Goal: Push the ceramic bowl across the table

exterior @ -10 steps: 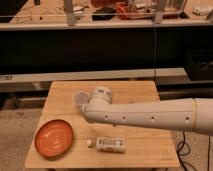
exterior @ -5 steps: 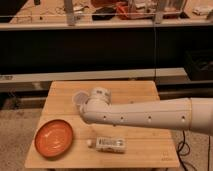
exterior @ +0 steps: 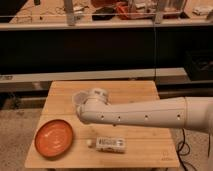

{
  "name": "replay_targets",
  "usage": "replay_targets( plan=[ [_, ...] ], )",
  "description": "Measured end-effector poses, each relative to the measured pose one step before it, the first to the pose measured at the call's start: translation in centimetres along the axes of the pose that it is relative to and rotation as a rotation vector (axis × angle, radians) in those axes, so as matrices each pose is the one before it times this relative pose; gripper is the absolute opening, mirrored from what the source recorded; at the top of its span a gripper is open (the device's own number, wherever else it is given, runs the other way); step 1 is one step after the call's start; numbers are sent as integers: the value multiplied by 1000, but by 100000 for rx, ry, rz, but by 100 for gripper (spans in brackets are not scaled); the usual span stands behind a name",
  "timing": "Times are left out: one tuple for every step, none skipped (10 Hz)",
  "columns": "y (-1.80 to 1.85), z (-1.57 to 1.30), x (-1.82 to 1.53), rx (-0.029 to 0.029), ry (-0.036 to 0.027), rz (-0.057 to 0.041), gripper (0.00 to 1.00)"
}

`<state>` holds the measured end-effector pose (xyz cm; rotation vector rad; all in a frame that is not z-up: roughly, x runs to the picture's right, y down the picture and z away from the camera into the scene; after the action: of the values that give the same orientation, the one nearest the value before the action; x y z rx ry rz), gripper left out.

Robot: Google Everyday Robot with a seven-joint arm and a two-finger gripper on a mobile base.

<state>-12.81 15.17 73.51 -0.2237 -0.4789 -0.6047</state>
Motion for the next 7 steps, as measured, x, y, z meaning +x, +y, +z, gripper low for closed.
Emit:
replay_targets(
  plan=[
    [-116, 191, -141, 174, -605, -884, 78],
    [-101, 142, -139, 73, -568, -818, 80],
    [-228, 249, -294, 112, -1054, -1185, 80],
    [-294, 284, -393, 170, -1246, -1412, 76],
    [-161, 195, -220, 76, -884, -897, 70],
    [-181, 278, -226, 136, -1116, -1027, 60],
    [-138, 125, -137, 147, -633, -644, 56]
  ],
)
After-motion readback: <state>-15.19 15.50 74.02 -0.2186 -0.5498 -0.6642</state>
